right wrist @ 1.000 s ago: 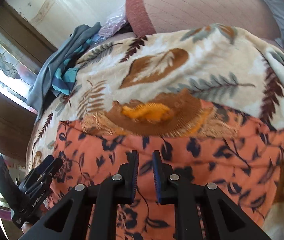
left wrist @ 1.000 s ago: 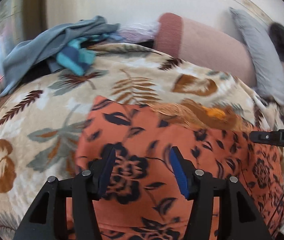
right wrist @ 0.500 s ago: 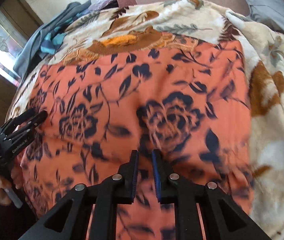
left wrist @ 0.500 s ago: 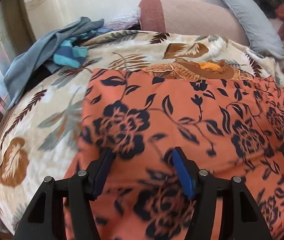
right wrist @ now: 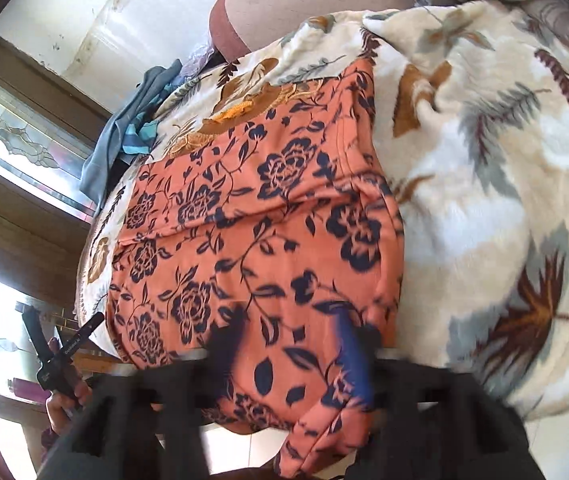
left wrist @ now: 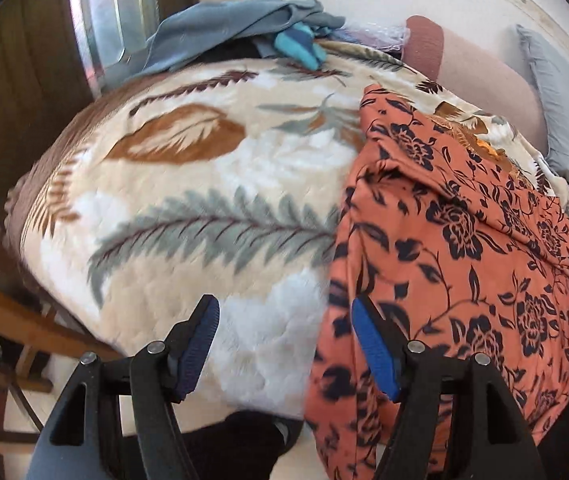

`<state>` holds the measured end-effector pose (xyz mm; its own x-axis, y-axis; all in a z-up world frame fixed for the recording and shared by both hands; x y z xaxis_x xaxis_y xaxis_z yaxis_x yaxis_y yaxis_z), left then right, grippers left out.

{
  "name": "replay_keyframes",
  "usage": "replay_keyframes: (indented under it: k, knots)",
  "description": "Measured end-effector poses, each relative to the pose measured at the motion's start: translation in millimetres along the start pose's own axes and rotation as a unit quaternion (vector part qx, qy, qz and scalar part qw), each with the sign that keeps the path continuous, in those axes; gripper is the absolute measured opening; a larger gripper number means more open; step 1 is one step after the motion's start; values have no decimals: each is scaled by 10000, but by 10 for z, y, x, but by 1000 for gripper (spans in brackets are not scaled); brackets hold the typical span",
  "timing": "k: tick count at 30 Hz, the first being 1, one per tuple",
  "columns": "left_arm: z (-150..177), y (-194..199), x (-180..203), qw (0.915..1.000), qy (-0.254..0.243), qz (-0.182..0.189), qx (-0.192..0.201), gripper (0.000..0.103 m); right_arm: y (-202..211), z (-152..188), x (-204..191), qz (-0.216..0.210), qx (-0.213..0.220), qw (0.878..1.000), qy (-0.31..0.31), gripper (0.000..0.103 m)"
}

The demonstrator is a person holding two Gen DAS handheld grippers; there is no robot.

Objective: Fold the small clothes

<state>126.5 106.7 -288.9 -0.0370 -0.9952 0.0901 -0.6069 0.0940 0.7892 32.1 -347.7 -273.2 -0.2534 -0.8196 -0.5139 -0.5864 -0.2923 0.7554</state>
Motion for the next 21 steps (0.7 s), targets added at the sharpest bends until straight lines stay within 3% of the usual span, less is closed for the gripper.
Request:
replay_keyframes:
  k: [2, 7, 12, 16, 21]
  knots:
    - [91, 70, -13, 9998, 85, 125, -115, 71, 57, 97, -74, -198, 70, 9998, -8, 75]
    - [420, 97, 184, 9974, -129, 349, -612, 78, 36, 365, -181, -521, -328, 9980, -117, 75]
    - [813, 9, 529, 9909, -520, 575, -1100, 78, -31, 631, -137, -181, -743, 9967, -264, 75]
    - [957, -146, 711, 9855, -1038, 198, -1329, 78, -149, 914, -11, 41, -1160, 9915, -591, 75]
    - [1056, -269, 736, 9818, -1011, 117, -1605, 78, -376, 1201, 76, 307, -1547, 9835, -889, 75]
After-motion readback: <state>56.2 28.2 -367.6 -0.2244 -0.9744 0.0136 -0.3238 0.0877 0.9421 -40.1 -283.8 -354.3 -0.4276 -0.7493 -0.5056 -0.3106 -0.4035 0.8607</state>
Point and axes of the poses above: each gripper's, at about its wrist camera, not at the fingertips, and y roughly against the way its jaws point, x to its right, z to its underside, the point moved 5 cm from there along -y, roughly the way its jaws point, and after that the axes turned 6 degrees about x, right-handed, at the moved point
